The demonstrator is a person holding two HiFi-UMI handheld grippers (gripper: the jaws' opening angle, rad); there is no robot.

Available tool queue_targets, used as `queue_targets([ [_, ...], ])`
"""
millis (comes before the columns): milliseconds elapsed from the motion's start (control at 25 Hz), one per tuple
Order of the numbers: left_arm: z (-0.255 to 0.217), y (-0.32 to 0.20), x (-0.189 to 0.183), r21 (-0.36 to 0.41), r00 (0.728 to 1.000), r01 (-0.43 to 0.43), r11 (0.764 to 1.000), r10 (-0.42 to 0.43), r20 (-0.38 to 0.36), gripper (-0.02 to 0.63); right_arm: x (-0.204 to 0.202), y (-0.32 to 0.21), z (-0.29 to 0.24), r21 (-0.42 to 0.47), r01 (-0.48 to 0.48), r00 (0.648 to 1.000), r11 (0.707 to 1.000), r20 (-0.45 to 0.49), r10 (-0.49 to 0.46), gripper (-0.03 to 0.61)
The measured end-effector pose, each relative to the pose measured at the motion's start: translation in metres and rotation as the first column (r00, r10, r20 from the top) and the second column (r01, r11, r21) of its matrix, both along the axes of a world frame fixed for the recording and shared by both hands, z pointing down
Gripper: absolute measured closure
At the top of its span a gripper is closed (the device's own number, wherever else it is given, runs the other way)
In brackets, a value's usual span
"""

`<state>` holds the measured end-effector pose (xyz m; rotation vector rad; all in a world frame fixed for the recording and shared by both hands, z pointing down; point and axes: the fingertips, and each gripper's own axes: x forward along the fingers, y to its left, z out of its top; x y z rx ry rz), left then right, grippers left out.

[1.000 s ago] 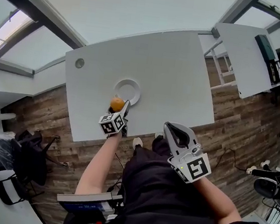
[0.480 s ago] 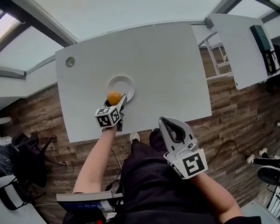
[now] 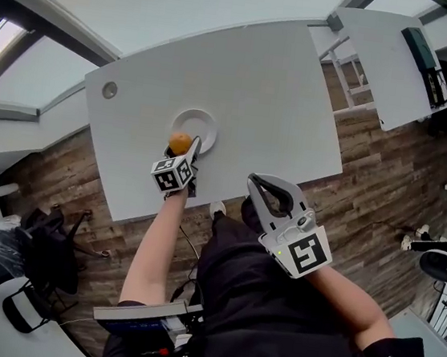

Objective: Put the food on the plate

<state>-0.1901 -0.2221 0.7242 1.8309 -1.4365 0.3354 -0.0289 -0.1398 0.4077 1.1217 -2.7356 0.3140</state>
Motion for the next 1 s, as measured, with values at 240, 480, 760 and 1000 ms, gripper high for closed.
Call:
queue_targets([
  [240, 0.003, 0.0, 0.002, -0.013, 1.0, 0.001, 1.0, -0.001, 0.018, 0.272, -0.005, 0.005, 0.001, 0.009, 0.011, 1.0, 1.0, -0.025, -0.011, 0.581],
  [480, 0.011, -0.005, 0.003, -0.041, 1.0, -0.003, 0.999, 0.003, -0.002, 0.272, -0.002, 0.009, 0.007, -0.002, 0.023, 0.999, 1.0, -0.041, -0.023, 0.581],
  [760, 0.019, -0.009, 0.003, -0.055, 1.0, 0.001, 0.998, 0.0, 0.017, 0.272, 0.011, 0.012, 0.008, -0.01, -0.008, 0.999, 1.0, -0.043, 0.008, 0.581],
  [1000, 0.02, -0.014, 0.012, -0.062, 0.999, -0.029, 0.998, 0.031, 0.023, 0.272, 0.026, 0.01, 0.004, -0.005, -0.035, 0.999, 0.999, -0.037, 0.035, 0.581],
])
